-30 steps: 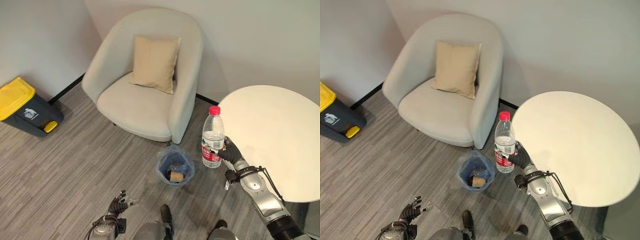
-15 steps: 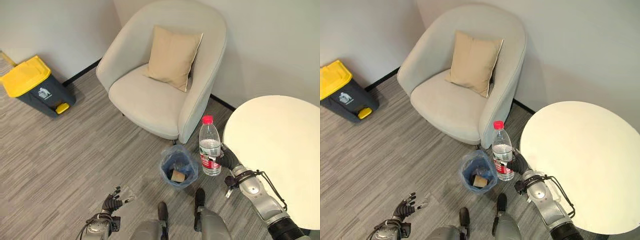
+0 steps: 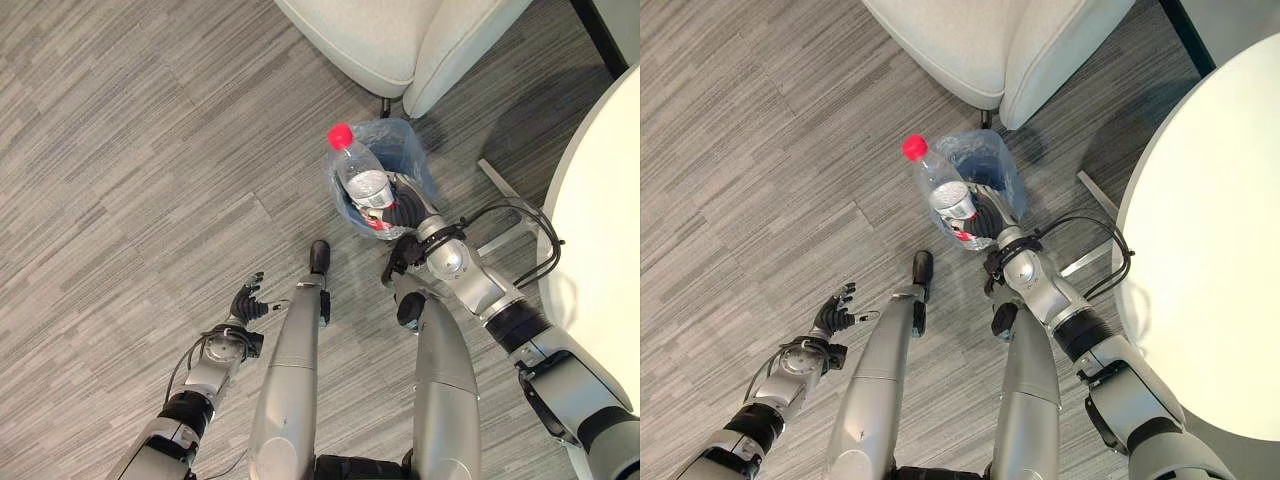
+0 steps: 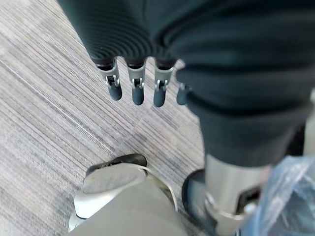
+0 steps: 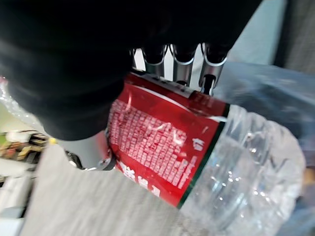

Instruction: Gather garbage on tea table into small bin, then transfer packed bag to large trash can.

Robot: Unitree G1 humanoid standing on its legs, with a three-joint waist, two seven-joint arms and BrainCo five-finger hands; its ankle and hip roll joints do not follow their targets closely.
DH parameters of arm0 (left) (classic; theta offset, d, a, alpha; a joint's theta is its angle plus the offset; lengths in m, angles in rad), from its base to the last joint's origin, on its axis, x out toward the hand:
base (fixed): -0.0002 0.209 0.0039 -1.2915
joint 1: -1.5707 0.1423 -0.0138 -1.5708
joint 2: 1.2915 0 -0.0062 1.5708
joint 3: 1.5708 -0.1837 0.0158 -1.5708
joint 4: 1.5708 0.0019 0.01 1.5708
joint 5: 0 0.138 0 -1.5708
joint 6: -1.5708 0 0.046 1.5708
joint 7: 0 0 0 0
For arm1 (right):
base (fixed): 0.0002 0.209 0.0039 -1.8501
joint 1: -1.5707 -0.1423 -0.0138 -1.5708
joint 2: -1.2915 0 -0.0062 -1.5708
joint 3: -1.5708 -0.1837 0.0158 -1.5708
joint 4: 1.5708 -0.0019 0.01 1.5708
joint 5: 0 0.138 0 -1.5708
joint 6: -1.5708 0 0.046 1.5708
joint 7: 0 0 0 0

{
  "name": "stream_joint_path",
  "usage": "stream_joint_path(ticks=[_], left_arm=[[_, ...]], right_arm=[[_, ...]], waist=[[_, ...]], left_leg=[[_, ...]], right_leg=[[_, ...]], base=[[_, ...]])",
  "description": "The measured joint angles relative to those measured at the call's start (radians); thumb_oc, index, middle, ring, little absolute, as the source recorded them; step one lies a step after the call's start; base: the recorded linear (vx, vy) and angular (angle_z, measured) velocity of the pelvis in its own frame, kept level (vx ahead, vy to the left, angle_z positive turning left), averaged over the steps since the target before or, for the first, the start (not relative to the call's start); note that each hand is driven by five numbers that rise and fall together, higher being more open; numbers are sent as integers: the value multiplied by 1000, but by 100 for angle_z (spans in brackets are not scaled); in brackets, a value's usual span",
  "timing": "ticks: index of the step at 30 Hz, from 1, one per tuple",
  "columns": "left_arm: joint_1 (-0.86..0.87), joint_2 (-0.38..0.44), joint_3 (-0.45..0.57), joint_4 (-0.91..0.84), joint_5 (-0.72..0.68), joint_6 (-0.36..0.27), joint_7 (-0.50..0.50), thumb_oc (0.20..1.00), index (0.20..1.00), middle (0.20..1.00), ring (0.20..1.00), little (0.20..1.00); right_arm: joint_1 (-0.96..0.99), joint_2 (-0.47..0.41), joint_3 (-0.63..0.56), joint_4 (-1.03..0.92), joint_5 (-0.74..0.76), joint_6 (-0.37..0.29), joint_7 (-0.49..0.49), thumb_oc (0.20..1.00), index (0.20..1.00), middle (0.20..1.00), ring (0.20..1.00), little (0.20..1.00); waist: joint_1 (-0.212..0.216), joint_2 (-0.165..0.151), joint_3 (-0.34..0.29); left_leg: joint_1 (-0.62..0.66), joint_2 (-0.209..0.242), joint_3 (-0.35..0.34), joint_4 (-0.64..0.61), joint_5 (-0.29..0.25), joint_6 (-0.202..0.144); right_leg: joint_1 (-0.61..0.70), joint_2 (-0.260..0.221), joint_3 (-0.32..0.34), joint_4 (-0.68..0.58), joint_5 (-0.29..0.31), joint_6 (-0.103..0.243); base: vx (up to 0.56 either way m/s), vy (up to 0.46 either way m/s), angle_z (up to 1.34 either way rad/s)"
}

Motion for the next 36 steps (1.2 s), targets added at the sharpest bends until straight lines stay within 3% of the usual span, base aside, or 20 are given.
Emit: stream_joint_path(ticks=[1,2,4,11,12,13,14,19,24,29,36], left_arm=[[0,20,2,-48,-31,-11,2,1000,1000,1000,1000,1000],[-2,39,0,-85,-33,-21,8,1000,1000,1000,1000,1000],[-34,63,-5,-104,-35,-27,12,1000,1000,1000,1000,1000],[-57,70,-22,-116,-70,-36,13,1000,1000,1000,1000,1000],[-74,75,-40,-121,-74,-37,13,1000,1000,1000,1000,1000],[-84,79,-49,-122,-74,-37,12,1000,1000,1000,1000,1000],[-90,79,-50,-125,-74,-38,13,1000,1000,1000,1000,1000],[-119,79,-56,-133,-74,-40,13,1000,1000,1000,1000,1000],[-102,65,-45,-131,-72,-37,17,1000,1000,1000,1000,1000],[-30,42,-45,-129,-64,-36,19,1000,1000,1000,1000,1000],[-15,61,-45,-117,-55,-39,18,1000,1000,1000,1000,1000]], right_arm=[[-30,-13,-16,13,1,5,-36,200,200,200,200,200],[-62,-24,-23,28,2,5,-54,200,200,200,200,200],[-196,-42,-54,146,4,9,-84,200,200,200,200,200],[-288,-61,-48,315,80,13,-116,200,200,200,200,200],[-297,-59,-46,352,95,24,-116,489,489,489,489,489],[-302,-58,-45,368,106,29,-115,912,912,912,912,912],[-309,-58,-45,379,120,30,-115,1000,1000,1000,1000,1000],[-367,-78,-46,382,160,28,-117,1000,1000,1000,1000,1000],[-229,-102,-47,218,148,20,-113,1000,1000,1000,1000,1000],[-56,-107,7,175,42,6,-86,1000,1000,1000,1000,1000],[-102,-161,193,312,-166,12,-52,1000,1000,1000,1000,1000]], waist=[[-7,6,-7],[-11,5,-7],[16,16,-4],[32,25,-9],[37,30,-10],[41,30,-10],[43,30,-10],[55,49,-21],[42,50,-58],[15,48,-179],[4,46,-208]], left_leg=[[-56,-3,8,6,2,10],[-97,-10,12,22,2,10],[-201,-19,20,68,3,6],[-299,-53,26,112,4,8],[-313,-62,28,138,2,22],[-318,-62,28,152,3,22],[-323,-65,27,163,-1,21],[-324,-68,27,174,-7,20],[-292,-66,27,141,-9,28],[-312,-60,25,119,-10,27],[-313,-54,24,105,-5,23]], right_leg=[[-70,-16,20,81,-44,39],[-122,-23,62,187,-95,23],[-216,-33,82,223,-106,-8],[-328,-73,105,296,-123,-20],[-344,-89,106,335,-144,-32],[-348,-93,106,350,-158,-35],[-352,-100,105,365,-168,-36],[-356,-106,105,378,-169,-30],[-324,-98,105,343,-170,-26],[-334,-81,103,301,-153,-4],[-333,-71,101,282,-141,13]], base=[[-16,33,49],[1,31,72],[28,27,33],[36,1,5],[29,-8,14],[31,-4,19],[15,4,12],[1,-1,3],[-6,-8,-1],[-17,-33,-8],[0,-47,-3]])
